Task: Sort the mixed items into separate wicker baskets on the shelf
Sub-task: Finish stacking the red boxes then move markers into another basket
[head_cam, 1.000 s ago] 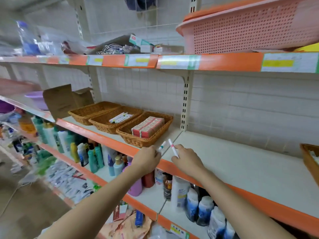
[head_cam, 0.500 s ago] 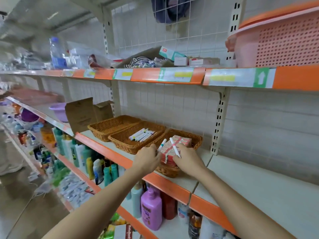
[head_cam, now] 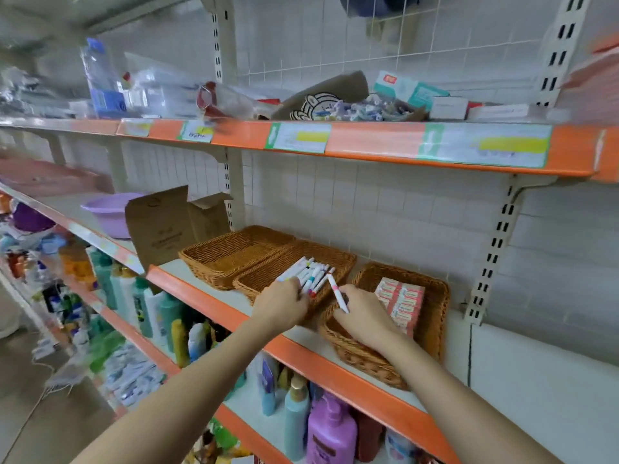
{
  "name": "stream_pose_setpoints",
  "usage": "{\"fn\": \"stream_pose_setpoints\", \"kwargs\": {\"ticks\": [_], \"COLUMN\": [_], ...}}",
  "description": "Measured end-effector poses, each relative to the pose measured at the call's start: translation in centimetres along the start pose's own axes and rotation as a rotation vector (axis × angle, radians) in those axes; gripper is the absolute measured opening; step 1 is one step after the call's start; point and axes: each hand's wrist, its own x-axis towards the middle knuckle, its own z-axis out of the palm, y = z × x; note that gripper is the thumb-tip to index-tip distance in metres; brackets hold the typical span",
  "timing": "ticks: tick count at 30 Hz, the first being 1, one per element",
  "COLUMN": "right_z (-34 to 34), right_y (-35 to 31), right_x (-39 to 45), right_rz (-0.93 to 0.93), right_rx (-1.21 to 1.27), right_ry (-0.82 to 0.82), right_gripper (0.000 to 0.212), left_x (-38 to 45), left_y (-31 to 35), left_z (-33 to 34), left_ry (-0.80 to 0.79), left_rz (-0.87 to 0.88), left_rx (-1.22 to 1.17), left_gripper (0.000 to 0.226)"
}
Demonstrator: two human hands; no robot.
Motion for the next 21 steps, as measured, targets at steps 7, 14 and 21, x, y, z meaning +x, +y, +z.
{"fn": "stream_pose_setpoints", "kwargs": {"ticks": [7, 14, 21], "right_z": [4.6, 6.0, 5.1], "right_y": [-5.2, -5.4, -2.7], "right_x": [4.5, 7.7, 12.1], "right_rz": [0.047, 0.121, 0.165], "right_rx": [-0.017, -0.073, -0.2], "right_ry": [0.004, 0.019, 0.02], "right_gripper": [0.042, 0.051, 0.018], "left_x": [4.2, 8.7, 14.1], "left_y": [-7.3, -9.4, -7.1], "left_z": [-1.9, -0.8, 1.4], "left_ry": [-0.09, -0.169, -0.244], "left_rz": [0.038, 0.095, 0.18], "left_rx": [-0.05, -0.081, 0.007], "left_gripper": [0.019, 0.021, 0.025]}}
